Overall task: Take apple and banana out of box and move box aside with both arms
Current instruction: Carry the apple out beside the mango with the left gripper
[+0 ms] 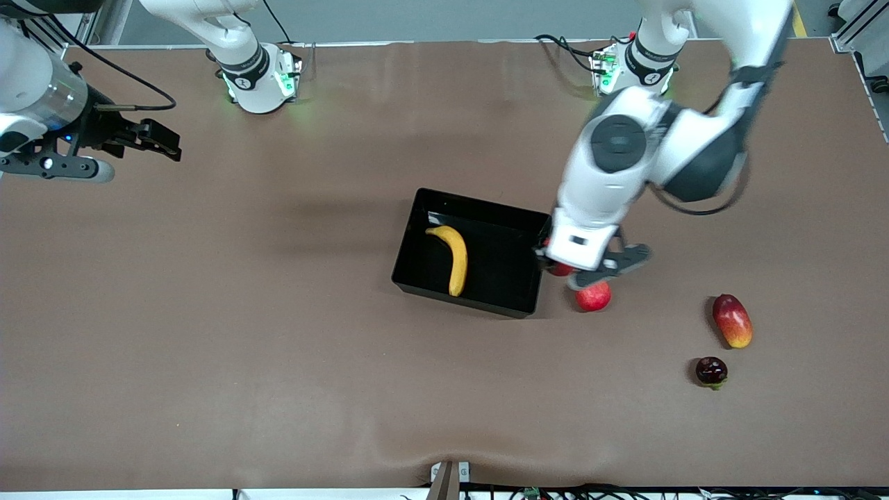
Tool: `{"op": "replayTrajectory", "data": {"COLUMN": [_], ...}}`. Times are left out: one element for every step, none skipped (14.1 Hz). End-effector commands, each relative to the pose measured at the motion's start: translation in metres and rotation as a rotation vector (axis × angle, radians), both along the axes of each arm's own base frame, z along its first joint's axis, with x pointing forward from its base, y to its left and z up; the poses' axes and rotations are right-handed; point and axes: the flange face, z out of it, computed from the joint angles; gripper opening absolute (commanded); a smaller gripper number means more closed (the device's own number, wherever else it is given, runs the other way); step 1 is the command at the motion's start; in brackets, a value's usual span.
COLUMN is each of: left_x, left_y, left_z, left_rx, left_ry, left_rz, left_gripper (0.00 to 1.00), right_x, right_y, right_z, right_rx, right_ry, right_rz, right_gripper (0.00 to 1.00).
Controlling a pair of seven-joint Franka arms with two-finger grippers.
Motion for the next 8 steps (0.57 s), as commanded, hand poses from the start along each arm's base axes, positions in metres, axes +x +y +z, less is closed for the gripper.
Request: {"op": "replayTrajectory", "data": {"left_x": [0.014, 0.019, 0.024, 0.028, 0.031, 0.036, 0.04, 0.045], "left_y": [0.066, 0.091, 0.119, 0.143, 0.164, 0.182, 0.199, 0.214], "left_z": [0.008, 0.0, -0.01, -0.02, -0.03, -0.046, -0.058, -0.076], "left_rx": [-0.009, 0.004, 0.014, 0.021, 0.022, 0.018, 0.011, 0.0], "left_ry": [0.053, 0.084, 0.105, 0.124, 0.138, 0.158, 0.163, 0.164], "left_rz": [-0.056, -0.083, -0.095, -0.106, -0.106, -0.104, -0.093, -0.079], "left_gripper": [0.0, 0.0, 0.0, 0.0, 0.0, 0.0, 0.0, 0.0], "right_x": [-0.002, -0.002, -0.003, -0.002, -0.002, -0.002, -0.002, -0.002], "right_y": [0.011, 0.016, 0.016, 0.016, 0.016, 0.016, 0.017, 0.018], "right_z": [0.0, 0.0, -0.007, -0.015, -0.024, -0.03, -0.034, -0.04], "right_rx": [-0.001, -0.004, -0.008, -0.008, -0.009, -0.011, -0.011, -0.011], "right_ry": [-0.011, -0.012, 0.001, 0.003, 0.009, 0.015, 0.016, 0.015], "right_rz": [-0.021, -0.022, -0.03, -0.03, -0.03, -0.032, -0.031, -0.03], "right_gripper": [1.0, 1.0, 1.0, 1.0, 1.0, 1.0, 1.0, 1.0]}}
